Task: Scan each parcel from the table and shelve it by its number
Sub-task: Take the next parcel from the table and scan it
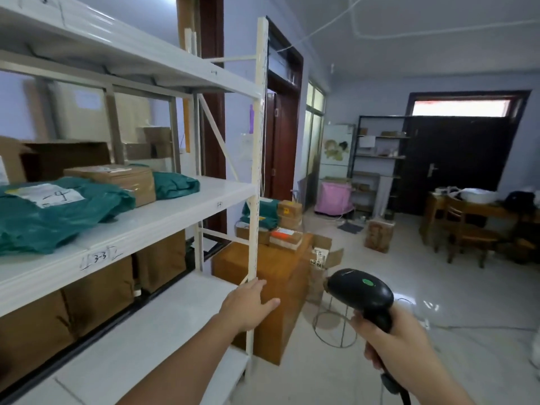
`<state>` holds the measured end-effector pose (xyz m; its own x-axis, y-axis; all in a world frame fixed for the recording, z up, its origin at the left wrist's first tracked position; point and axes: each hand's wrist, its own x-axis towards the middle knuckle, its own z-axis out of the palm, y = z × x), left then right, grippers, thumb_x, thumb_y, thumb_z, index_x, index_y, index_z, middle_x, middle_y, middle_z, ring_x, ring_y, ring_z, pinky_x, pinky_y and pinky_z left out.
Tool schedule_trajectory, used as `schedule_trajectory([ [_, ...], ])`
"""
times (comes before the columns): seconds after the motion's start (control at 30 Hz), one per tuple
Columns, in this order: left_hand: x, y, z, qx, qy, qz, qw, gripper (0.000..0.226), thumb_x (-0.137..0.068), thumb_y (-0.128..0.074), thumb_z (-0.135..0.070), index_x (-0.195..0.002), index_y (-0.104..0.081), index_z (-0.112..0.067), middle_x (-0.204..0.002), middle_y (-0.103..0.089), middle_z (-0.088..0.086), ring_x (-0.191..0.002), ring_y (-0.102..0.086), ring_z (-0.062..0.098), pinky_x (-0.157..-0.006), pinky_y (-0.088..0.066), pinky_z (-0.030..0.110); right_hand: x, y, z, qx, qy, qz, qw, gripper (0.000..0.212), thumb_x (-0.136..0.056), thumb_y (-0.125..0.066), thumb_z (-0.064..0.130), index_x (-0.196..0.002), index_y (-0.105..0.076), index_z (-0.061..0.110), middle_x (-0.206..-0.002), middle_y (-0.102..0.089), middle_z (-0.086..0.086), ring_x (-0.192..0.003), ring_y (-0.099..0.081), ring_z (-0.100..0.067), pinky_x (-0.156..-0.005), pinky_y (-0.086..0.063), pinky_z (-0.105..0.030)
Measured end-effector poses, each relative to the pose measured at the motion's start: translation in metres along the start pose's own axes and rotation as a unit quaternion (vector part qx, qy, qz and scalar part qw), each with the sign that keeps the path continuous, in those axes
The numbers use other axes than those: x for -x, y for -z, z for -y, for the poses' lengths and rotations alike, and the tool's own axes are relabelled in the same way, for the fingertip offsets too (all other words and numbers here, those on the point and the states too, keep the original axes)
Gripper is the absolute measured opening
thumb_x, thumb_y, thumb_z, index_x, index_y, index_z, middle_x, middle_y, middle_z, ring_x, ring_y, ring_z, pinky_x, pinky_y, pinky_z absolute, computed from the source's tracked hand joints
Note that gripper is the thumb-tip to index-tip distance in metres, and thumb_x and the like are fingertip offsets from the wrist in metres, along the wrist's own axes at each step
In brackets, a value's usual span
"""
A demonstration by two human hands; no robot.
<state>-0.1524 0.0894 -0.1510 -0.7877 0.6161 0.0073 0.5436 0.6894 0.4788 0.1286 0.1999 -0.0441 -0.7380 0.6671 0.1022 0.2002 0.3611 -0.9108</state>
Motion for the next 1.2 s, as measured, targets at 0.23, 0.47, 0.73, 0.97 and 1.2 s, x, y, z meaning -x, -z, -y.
schedule_trajectory([
  [0.23,-0.108,-0.012,-0.004,-0.026,-0.037,0.008,0.999,0.077,-0.096,-0.049,-0.074,-0.161,-0.032,-0.036,-0.17,-0.031,-0.006,-0.155,-0.034,0.025,-0.121,-0.038,0.053,-0.098,-0.022,-0.019,-0.005,-0.015,0.002,1.0,0.007,-0.092,-0.064,0.009,-0.089,-0.062,0.016,-0.05,-0.06,-0.001,-0.036,-0.053,-0.008,-0.041,-0.042,-0.022],
  [0.47,-0.235,-0.006,0.0,-0.067,-0.077,0.017,0.995,0.075,-0.098,-0.049,-0.071,-0.161,-0.032,-0.035,-0.17,-0.031,-0.006,-0.157,-0.03,0.023,-0.123,-0.034,0.051,-0.21,-0.047,-0.025,-0.039,-0.044,-0.022,0.998,0.009,-0.092,-0.065,0.008,-0.095,-0.064,0.016,-0.056,-0.061,-0.005,-0.04,-0.056,-0.012,-0.042,-0.045,-0.024],
  [0.73,-0.379,-0.024,-0.009,-0.1,-0.089,0.019,0.991,0.078,-0.097,-0.049,-0.072,-0.163,-0.028,-0.035,-0.174,-0.019,-0.006,-0.162,-0.012,0.02,-0.127,-0.021,0.051,-0.333,-0.05,-0.047,-0.013,-0.072,-0.032,0.997,0.011,-0.091,-0.065,0.008,-0.1,-0.064,0.014,-0.06,-0.063,-0.007,-0.037,-0.056,-0.006,-0.041,-0.044,-0.02],
  [0.97,-0.489,-0.052,-0.033,-0.089,-0.057,0.035,0.994,0.078,-0.098,-0.051,-0.069,-0.163,-0.029,-0.032,-0.174,-0.018,-0.004,-0.161,-0.013,0.021,-0.128,-0.017,0.049,-0.459,-0.032,-0.078,0.026,-0.065,-0.001,0.998,0.005,-0.091,-0.066,0.016,-0.094,-0.063,0.017,-0.058,-0.065,-0.002,-0.039,-0.057,-0.003,-0.042,-0.044,-0.016],
  [1.2,-0.583,-0.086,-0.037,-0.073,-0.014,0.052,0.996,0.08,-0.097,-0.052,-0.07,-0.164,-0.03,-0.032,-0.174,-0.02,-0.004,-0.161,-0.015,0.022,-0.128,-0.02,0.05,-0.572,-0.029,-0.109,0.038,-0.062,0.055,0.996,0.008,-0.09,-0.066,0.018,-0.097,-0.064,0.02,-0.068,-0.065,-0.003,-0.052,-0.06,-0.007,-0.05,-0.048,-0.021],
])
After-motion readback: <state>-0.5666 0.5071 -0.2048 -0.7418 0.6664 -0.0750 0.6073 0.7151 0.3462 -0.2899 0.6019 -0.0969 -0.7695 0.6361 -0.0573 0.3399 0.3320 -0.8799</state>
